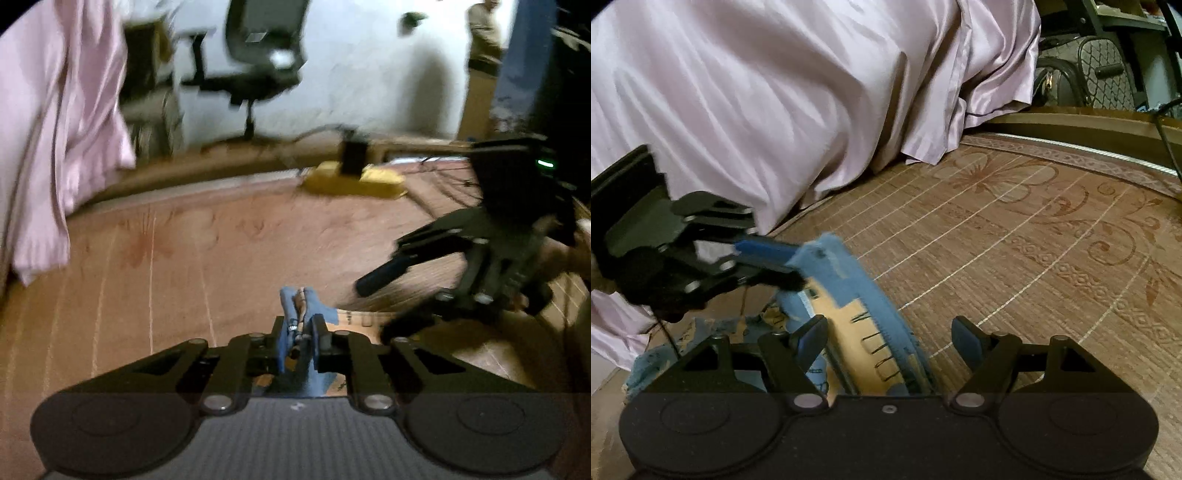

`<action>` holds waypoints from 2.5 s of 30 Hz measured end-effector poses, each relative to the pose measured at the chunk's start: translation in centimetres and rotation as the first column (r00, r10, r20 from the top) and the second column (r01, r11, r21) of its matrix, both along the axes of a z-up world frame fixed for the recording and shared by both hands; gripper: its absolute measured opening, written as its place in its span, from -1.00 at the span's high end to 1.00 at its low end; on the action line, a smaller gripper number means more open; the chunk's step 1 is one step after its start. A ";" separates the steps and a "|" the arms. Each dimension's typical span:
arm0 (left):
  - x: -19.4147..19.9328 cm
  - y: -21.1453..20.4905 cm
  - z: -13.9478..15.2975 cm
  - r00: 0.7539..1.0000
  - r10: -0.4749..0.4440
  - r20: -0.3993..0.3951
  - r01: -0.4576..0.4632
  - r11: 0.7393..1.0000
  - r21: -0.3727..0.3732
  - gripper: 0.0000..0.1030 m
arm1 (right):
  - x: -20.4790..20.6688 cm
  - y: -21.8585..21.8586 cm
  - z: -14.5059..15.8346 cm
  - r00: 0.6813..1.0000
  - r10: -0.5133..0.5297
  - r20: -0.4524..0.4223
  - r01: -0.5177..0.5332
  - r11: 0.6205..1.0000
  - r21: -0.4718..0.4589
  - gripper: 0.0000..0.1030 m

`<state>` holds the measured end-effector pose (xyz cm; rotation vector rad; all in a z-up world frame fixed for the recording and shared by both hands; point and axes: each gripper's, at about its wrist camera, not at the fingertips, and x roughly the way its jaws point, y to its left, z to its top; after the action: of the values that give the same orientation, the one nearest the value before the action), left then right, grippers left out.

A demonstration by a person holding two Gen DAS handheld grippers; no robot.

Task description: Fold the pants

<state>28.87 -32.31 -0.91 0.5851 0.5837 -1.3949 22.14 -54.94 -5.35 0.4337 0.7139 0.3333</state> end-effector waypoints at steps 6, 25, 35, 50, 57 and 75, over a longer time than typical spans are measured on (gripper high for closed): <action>-4.0 1.7 1.4 0.981 -0.127 0.147 0.133 0.990 -0.034 0.72 | 0.6 0.3 -0.9 0.997 0.058 -0.056 -0.055 0.997 0.056 -0.24; 2.2 -1.1 -1.7 0.989 0.145 -0.026 -0.143 0.987 0.068 0.72 | 1.0 0.4 -1.0 0.973 -0.098 -0.211 0.137 0.974 0.183 0.72; 5.0 1.0 -1.5 0.935 0.297 -0.194 -0.285 0.954 0.087 0.59 | 0.6 4.0 1.7 0.981 -0.148 -0.129 0.140 0.988 -0.068 0.74; 3.8 16.0 -1.1 0.665 0.455 -0.592 -0.594 0.803 -0.050 0.06 | 0.1 12.6 8.3 0.997 0.073 0.031 -0.059 0.943 -0.326 0.77; 2.8 22.0 -1.0 0.597 0.420 -0.683 -0.643 0.760 -0.095 -0.56 | -2.3 21.8 8.1 0.958 0.287 0.013 -0.261 0.888 -0.379 0.77; 1.9 24.8 -5.8 0.403 0.471 -0.785 -0.686 0.723 0.082 -0.61 | -6.9 28.0 3.2 0.945 0.328 0.007 -0.268 0.785 -0.559 -0.23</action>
<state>30.74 -7.56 -6.69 -0.4978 1.1465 -0.9281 15.24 -26.89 -2.18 -0.2563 0.7402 0.4261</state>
